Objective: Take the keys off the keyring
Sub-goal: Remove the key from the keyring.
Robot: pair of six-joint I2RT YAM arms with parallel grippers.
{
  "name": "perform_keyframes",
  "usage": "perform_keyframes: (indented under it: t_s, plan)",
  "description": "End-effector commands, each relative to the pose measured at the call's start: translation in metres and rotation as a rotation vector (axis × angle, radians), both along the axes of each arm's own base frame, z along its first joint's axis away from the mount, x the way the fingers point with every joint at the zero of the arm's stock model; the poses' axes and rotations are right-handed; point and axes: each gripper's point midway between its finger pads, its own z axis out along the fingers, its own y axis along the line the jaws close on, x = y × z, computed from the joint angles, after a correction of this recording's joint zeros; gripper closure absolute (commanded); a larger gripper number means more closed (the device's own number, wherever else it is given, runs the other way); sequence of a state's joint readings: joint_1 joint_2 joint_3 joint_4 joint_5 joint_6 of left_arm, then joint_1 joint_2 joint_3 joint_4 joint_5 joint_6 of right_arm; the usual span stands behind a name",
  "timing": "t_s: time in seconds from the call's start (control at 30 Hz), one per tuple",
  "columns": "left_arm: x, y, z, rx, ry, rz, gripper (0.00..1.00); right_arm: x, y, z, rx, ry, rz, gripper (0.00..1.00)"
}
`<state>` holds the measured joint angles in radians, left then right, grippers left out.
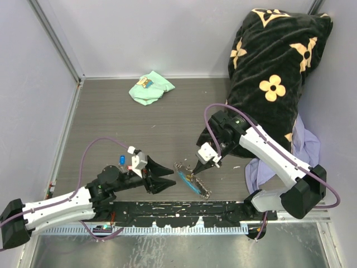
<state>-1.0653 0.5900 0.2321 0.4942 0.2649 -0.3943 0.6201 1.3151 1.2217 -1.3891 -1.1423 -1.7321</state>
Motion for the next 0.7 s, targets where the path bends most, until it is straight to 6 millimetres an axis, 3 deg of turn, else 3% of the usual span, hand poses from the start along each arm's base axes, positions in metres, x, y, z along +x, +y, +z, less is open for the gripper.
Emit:
perform_keyframes:
  t_s: [0.0, 0.27, 0.53, 0.67]
  plan:
    - [0.000, -0.008, 0.013, -0.033, -0.202, 0.009, 0.51, -0.001, 0.002, 0.019, 0.067, -0.053, 0.039, 0.99]
    - [0.014, -0.027, -0.004, 0.027, -0.290, 0.084, 0.47, 0.015, 0.002, 0.023, 0.096, -0.011, -0.024, 0.99]
    - [0.018, -0.057, -0.017, 0.075, -0.325, 0.144, 0.41, 0.013, -0.002, 0.021, 0.123, -0.004, -0.034, 0.99]
    - [0.024, -0.062, -0.017, 0.072, -0.312, 0.191, 0.40, 0.011, -0.004, 0.019, 0.129, -0.007, -0.033, 0.99]
